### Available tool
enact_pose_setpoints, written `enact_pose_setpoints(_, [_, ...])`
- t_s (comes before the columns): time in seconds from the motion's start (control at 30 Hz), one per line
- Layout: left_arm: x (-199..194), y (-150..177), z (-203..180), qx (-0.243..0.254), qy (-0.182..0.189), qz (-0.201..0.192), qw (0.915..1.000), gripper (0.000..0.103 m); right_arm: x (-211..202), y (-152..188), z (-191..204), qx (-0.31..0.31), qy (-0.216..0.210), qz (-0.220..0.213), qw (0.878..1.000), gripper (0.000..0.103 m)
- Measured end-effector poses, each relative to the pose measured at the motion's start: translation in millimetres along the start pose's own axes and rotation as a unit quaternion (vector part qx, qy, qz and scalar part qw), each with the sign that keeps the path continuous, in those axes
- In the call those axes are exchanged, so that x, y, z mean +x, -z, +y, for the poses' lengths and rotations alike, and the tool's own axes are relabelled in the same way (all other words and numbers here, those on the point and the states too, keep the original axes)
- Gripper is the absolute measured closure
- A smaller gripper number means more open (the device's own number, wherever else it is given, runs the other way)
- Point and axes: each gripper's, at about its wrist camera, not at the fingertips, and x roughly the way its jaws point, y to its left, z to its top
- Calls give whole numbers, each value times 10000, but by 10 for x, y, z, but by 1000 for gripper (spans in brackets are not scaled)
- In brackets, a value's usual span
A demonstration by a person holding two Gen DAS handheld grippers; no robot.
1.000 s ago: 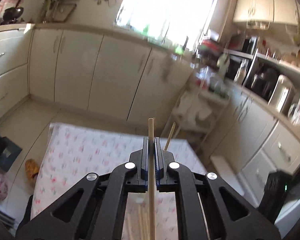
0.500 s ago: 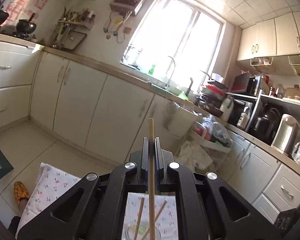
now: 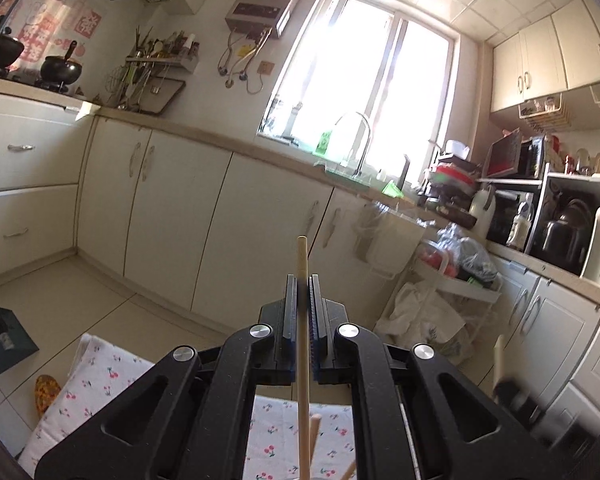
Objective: Organize utensils
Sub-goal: 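Drop the left gripper's stick into the jar by opening the left gripper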
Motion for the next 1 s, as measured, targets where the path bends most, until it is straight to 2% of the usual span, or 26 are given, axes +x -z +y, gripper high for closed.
enact_pose_setpoints(0.37, [11, 380, 165, 62, -73, 297, 9995, 98, 204, -137, 89, 137, -84, -343, 9993, 97])
enact_pose_setpoints(0.63, [-173, 527, 248, 201, 109, 659, 9976, 95, 446, -59, 95, 252, -8, -533, 9983, 97])
enact_pose_setpoints(0.73, [-301, 539, 323, 243, 164, 783, 9965, 87, 559, 13, 86, 257, 65, -513, 9983, 97])
enact_pose_setpoints(0.8, [-379, 534, 361, 253, 156, 824, 9962, 75, 613, 62, 76, 231, 95, -483, 9985, 97])
enact_pose_setpoints(0.9, [-561, 534, 468, 228, 127, 893, 9957, 67, 659, 157, 46, 211, 147, -368, 9990, 97])
enact_pose_setpoints(1.0, [-688, 553, 566, 174, 97, 1035, 9944, 64, 633, 264, 27, 139, 159, -236, 9995, 97])
